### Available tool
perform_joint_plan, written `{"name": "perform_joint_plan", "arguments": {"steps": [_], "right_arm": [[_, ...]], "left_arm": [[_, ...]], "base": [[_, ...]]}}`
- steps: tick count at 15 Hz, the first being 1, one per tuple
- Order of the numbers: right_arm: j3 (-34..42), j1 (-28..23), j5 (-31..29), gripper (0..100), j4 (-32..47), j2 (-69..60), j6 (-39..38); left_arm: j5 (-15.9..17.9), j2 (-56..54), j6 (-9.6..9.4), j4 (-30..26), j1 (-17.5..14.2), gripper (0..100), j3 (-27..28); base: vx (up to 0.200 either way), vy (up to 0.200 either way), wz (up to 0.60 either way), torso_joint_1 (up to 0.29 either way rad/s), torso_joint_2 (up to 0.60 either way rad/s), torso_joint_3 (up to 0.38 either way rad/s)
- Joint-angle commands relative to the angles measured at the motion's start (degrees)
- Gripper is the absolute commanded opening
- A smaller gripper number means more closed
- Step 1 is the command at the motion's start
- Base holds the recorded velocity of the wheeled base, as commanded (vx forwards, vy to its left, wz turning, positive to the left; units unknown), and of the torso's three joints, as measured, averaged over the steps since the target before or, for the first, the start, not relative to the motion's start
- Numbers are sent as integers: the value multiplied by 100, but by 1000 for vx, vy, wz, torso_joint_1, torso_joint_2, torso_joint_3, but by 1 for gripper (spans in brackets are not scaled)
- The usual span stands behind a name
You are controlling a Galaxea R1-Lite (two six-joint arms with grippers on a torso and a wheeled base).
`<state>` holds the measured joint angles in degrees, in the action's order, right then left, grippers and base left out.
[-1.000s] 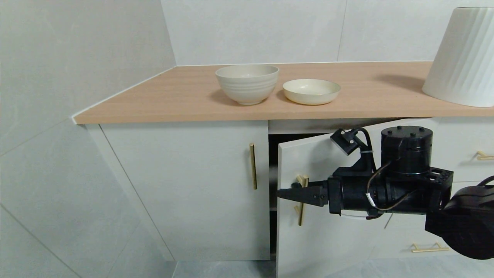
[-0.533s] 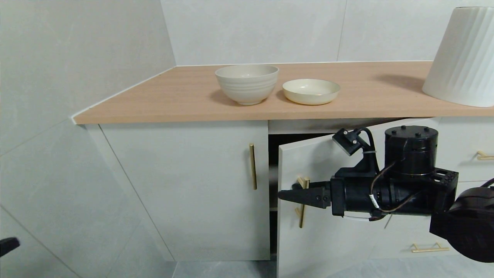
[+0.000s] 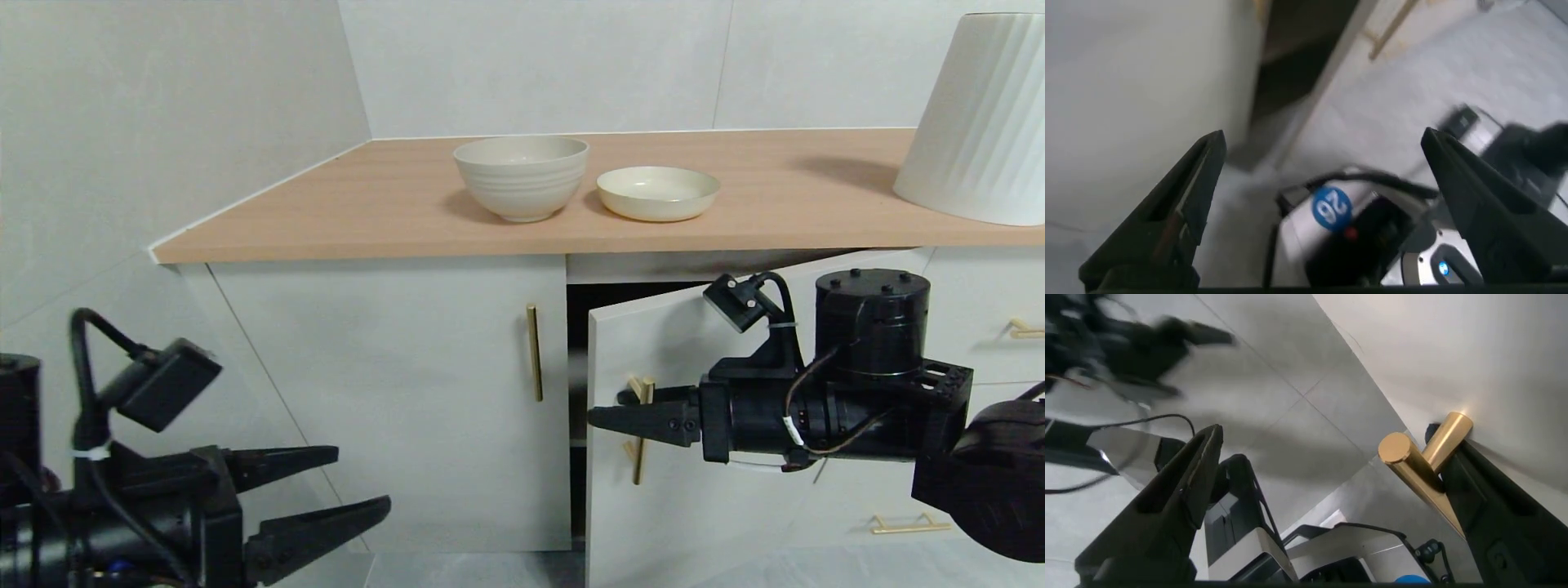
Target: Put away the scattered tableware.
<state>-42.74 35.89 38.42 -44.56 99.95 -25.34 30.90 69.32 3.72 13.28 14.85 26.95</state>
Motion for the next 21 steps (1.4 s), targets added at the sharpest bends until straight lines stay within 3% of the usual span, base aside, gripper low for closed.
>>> {"name": "perform_joint_plan", "arguments": {"steps": [1, 6, 7, 10, 12, 14, 16, 17, 18, 21], "right_arm": [[3, 23, 16, 100, 8, -2, -6], [3, 23, 16, 100, 0, 7, -6], [3, 23, 16, 100, 0, 16, 3], [11, 23, 16, 100, 0, 42, 3], [38, 32, 16, 100, 0, 51, 3], [46, 32, 25, 100, 0, 42, 3], [55, 32, 25, 100, 0, 42, 3], [64, 41, 25, 100, 0, 42, 3], [90, 41, 25, 100, 0, 42, 3], [90, 41, 25, 100, 0, 33, 3]], "left_arm": [[3, 768, 24, 167, 194, 100, -296], [-5, 820, 32, 175, 335, 100, -384], [3, 820, 24, 184, 352, 0, -401], [3, 961, 15, 360, 387, 0, -314], [-164, 1172, 6, 826, 528, 0, -305], [-963, 1480, -11, 1423, 792, 0, -199], [-2018, 2112, -3, 1661, 1134, 0, 302], [-2370, 2367, 6, 1757, 1249, 0, 548], [-2554, 2763, 94, 2003, 1380, 0, 908], [-2484, 3343, 832, 3085, 1723, 0, 768]], "base": [[0, 0, 0, 0, 0, 0], [0, 0, 0, 0, 0, 0], [0, 0, 0, 0, 0, 0], [0, 0, 0, 0, 0, 0], [0, 0, 0, 0, 0, 0], [0, 0, 0, 0, 0, 0], [0, 0, 0, 0, 0, 0], [0, 0, 0, 0, 0, 0], [0, 0, 0, 0, 0, 0], [0, 0, 0, 0, 0, 0]]}}
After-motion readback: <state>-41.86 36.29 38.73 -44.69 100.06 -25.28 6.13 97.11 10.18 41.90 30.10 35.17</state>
